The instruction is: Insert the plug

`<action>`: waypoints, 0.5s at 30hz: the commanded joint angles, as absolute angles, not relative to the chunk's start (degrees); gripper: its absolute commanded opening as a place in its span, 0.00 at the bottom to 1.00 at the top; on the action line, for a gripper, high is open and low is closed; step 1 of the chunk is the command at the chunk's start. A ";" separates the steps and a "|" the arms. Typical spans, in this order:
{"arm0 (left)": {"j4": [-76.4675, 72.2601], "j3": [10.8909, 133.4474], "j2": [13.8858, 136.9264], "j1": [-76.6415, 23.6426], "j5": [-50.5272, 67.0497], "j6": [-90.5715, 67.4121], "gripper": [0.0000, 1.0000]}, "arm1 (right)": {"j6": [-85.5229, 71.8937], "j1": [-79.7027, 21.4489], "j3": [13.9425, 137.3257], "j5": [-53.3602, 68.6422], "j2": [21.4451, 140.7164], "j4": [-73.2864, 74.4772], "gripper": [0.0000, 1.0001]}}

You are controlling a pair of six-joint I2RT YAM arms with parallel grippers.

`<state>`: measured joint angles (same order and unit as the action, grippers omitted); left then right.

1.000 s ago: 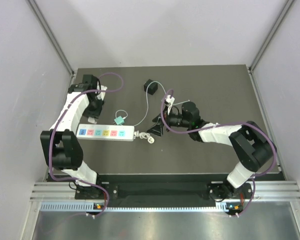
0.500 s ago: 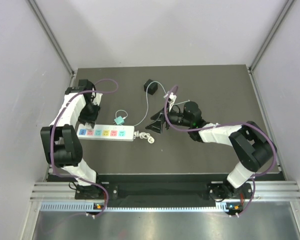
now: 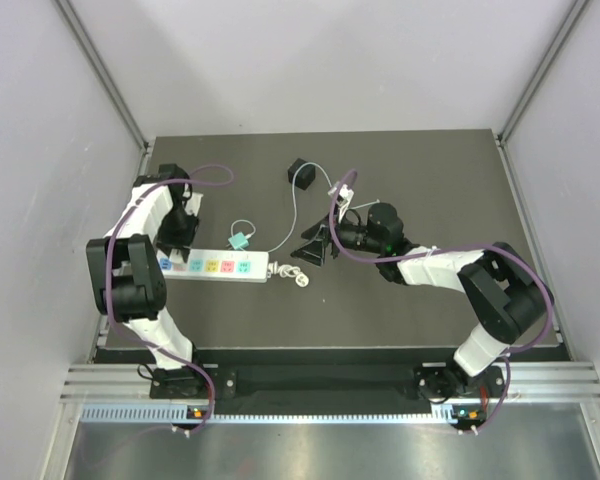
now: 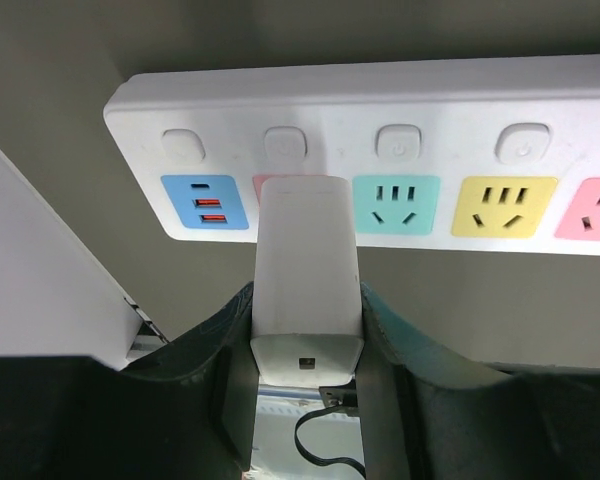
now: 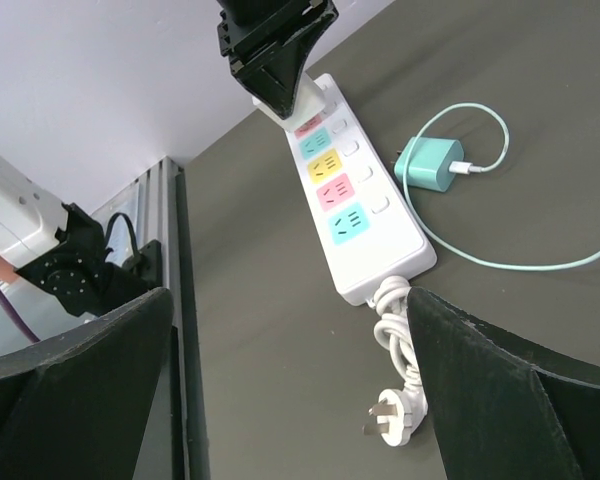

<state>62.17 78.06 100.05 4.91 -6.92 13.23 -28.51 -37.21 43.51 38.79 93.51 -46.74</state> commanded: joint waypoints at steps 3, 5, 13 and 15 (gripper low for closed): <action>62.58 79.45 101.60 7.47 -5.73 12.57 0.00 | -28.65 -36.83 42.89 39.11 93.34 -50.45 1.00; 62.67 80.15 102.82 8.08 -4.93 12.31 0.00 | -28.48 -36.83 42.80 39.20 93.16 -50.71 1.00; 63.37 82.97 104.33 8.35 -2.11 12.65 0.00 | -29.00 -36.83 42.98 39.81 93.69 -51.33 1.00; 64.07 83.67 104.24 8.17 -3.25 12.57 0.00 | -29.18 -36.83 43.06 39.99 94.04 -51.33 1.00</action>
